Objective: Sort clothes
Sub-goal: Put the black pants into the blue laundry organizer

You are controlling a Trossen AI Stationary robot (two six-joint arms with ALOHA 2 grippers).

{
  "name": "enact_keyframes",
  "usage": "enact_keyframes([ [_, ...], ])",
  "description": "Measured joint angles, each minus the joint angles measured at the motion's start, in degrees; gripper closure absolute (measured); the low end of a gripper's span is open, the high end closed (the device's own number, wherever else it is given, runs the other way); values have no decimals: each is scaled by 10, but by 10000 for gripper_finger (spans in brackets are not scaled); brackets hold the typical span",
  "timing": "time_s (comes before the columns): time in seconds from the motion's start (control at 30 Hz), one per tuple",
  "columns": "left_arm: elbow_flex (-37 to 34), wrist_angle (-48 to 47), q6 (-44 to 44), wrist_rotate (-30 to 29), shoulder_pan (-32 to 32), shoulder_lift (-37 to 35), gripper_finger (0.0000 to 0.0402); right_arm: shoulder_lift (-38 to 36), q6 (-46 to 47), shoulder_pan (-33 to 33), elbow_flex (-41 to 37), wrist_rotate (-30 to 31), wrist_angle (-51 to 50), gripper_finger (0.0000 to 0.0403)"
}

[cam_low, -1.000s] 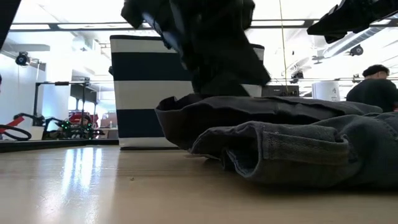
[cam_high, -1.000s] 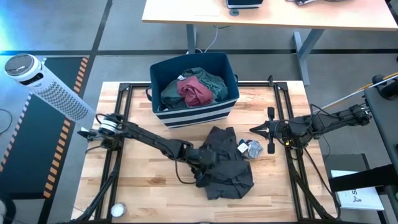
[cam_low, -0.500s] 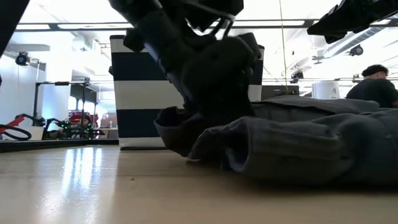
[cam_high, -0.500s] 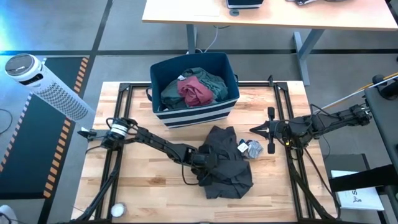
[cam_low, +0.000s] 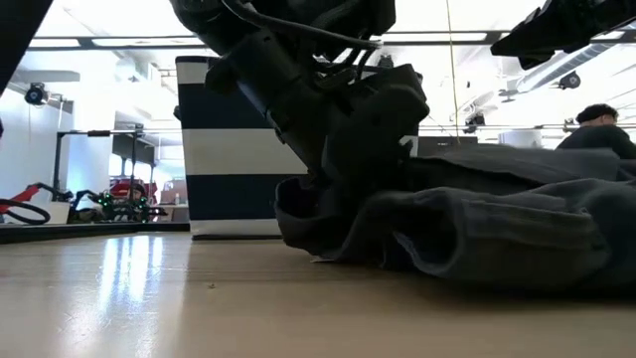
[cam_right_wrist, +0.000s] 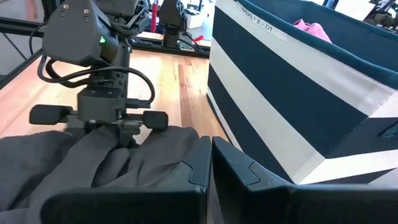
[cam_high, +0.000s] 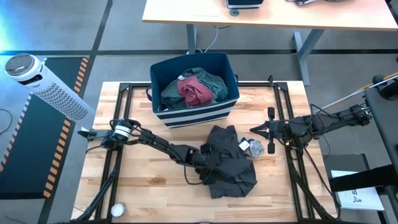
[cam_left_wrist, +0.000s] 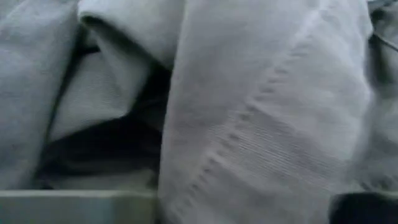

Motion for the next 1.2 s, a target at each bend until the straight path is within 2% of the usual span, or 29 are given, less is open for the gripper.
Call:
enact_keyframes([
  [0.1, -1, -2, -1, 7, 1, -4, 360, 0, 0, 0, 0, 0, 0, 403],
  [0.13, -1, -2, -1, 11, 1, -7, 377, 0, 0, 0, 0, 0, 0, 403],
  [0.3, -6, -30, 11, 23, 2, -42, 387, 0, 1, 0, 0, 0, 0, 403],
  [0.4, -7, -48, 29, 10, 0, -81, 388, 0, 1, 0, 0, 0, 0, 403],
  [0.83, -4, -80, 88, -152, -18, -297, 389, 0, 2, 0, 0, 0, -2, 403],
  [1.2, -4, -60, 150, -236, -19, -401, 389, 0, 3, 0, 0, 0, -2, 403],
])
